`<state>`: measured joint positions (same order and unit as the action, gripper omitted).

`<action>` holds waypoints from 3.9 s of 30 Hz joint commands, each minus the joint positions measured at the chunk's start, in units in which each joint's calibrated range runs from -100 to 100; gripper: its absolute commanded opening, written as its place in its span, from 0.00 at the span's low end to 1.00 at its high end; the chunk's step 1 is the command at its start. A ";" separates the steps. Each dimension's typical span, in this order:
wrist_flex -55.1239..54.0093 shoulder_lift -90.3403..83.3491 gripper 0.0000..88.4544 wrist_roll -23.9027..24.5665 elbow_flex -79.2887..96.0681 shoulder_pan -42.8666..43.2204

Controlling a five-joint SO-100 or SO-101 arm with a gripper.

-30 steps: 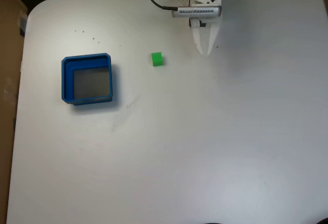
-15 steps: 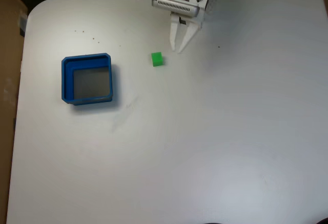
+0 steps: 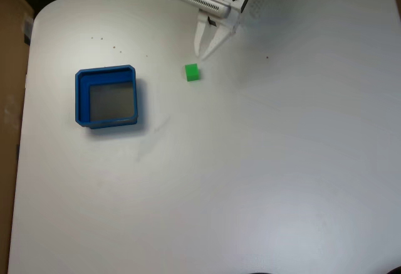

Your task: Pick up green cube and drop it in the blue box

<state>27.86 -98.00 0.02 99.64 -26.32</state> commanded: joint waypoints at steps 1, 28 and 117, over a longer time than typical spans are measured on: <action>-1.36 -0.08 0.01 -0.20 0.09 -2.22; -1.28 -0.49 0.01 -0.20 0.18 -7.57; 23.69 40.96 0.01 0.10 -41.74 -3.53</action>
<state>47.67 -58.72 -0.02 63.83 -30.23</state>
